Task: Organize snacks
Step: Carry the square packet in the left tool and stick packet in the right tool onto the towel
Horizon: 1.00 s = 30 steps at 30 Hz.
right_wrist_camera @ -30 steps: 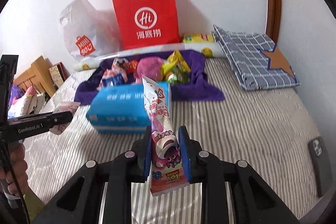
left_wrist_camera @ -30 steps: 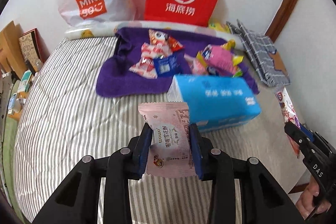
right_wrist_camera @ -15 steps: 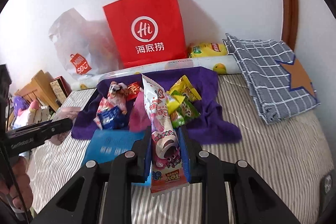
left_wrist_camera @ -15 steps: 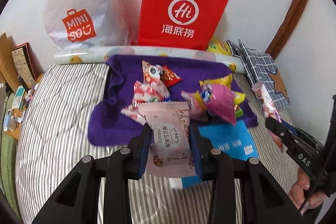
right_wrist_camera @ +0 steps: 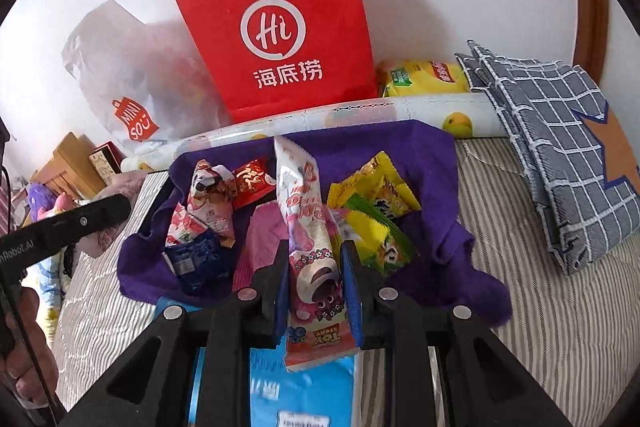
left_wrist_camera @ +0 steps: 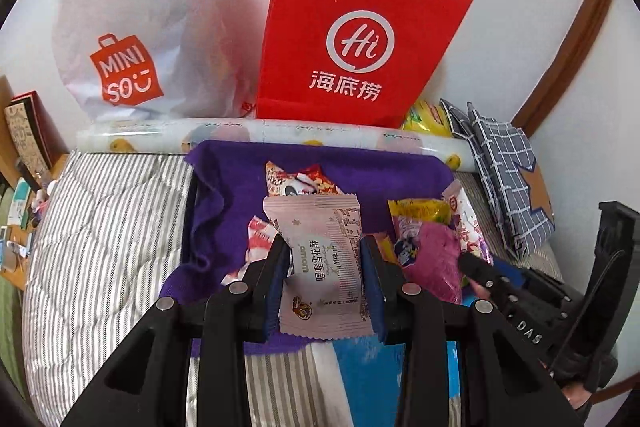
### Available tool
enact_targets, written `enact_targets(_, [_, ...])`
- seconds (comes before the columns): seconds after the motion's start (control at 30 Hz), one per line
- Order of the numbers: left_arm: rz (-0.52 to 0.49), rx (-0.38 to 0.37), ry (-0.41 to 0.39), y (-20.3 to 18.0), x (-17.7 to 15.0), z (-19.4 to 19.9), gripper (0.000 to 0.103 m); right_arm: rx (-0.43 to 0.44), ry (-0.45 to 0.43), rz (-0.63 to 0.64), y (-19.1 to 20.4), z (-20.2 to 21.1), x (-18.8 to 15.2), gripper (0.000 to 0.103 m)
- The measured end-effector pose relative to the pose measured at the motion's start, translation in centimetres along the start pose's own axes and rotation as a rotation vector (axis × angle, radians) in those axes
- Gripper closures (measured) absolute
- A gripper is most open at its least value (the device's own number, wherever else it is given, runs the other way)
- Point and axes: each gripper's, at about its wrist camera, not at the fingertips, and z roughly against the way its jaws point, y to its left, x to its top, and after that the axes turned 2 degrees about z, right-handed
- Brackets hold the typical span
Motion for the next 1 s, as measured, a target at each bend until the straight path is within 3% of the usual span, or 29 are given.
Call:
enact_targets(0.4, [0.010,-0.025,0.013,0.7,2.0,-3.0,0.067,0.002,0.035,0.045,1.5,-4.4,3.0,0.080])
enact_targets(1.0, [-0.002,-0.015,0.031,0.8,1.8,-5.4,0.067,0.008,0.007,-0.001,-0.5,-3.9,3.6,0.080])
